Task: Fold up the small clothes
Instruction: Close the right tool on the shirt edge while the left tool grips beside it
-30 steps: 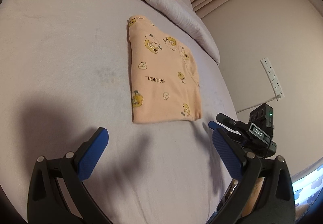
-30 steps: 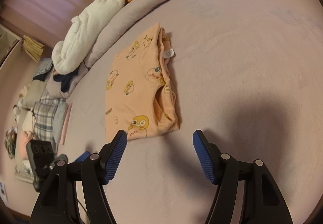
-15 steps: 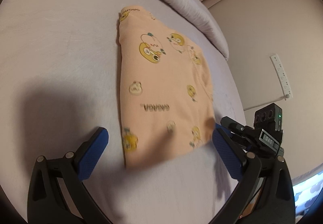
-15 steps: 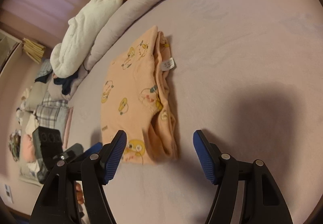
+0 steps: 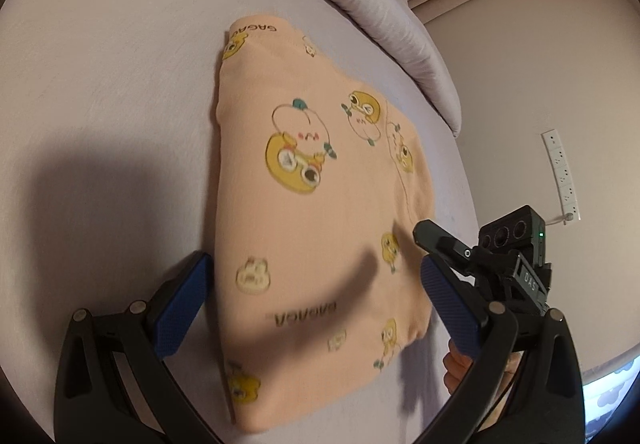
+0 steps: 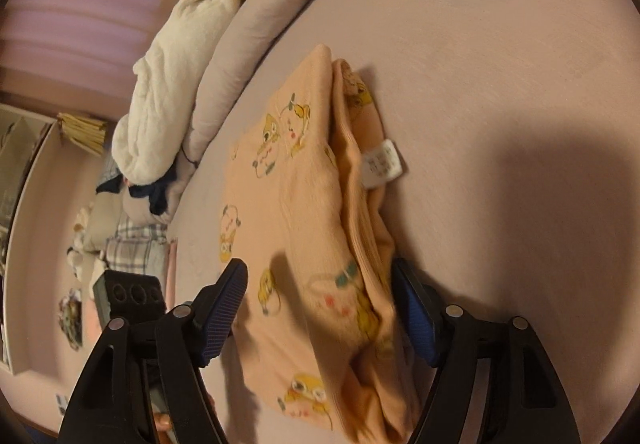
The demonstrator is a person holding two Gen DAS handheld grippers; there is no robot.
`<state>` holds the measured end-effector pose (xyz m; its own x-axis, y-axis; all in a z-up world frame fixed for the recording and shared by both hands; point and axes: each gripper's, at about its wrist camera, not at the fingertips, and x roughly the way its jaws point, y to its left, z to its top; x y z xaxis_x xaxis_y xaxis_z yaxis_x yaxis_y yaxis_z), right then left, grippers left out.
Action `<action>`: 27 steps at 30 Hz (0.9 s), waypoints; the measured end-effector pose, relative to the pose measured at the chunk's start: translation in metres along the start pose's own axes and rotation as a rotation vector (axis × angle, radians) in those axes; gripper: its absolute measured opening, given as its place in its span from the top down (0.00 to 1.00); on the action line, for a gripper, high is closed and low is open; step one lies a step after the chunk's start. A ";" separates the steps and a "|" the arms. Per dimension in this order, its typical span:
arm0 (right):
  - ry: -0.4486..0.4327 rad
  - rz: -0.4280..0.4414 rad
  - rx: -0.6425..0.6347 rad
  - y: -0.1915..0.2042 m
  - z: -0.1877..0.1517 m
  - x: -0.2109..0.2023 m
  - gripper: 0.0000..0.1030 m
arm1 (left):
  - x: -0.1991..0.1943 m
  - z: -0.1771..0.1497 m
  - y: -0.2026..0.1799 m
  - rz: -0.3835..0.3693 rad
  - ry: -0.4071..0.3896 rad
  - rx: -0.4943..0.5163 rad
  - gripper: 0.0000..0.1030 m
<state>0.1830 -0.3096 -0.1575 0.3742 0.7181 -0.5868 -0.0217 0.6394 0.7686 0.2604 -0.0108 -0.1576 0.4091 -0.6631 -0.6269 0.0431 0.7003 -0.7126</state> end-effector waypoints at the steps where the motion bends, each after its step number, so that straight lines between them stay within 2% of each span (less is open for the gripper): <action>1: 0.002 -0.003 -0.003 0.000 0.002 0.001 0.29 | 0.002 0.002 -0.001 0.008 0.000 0.000 0.00; 13: 0.037 0.012 -0.048 0.001 0.020 0.014 0.29 | 0.018 0.012 -0.005 0.046 -0.007 0.020 0.00; 21: 0.029 -0.015 -0.099 0.009 0.020 0.019 0.29 | 0.021 0.009 -0.011 0.085 -0.018 0.087 0.01; 27: 0.026 -0.038 -0.123 0.009 0.019 0.019 0.37 | 0.027 0.007 -0.018 0.140 -0.008 0.153 0.01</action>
<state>0.2076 -0.2954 -0.1569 0.3525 0.6989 -0.6223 -0.1222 0.6937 0.7098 0.2766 -0.0394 -0.1597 0.4282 -0.5545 -0.7136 0.1224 0.8179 -0.5621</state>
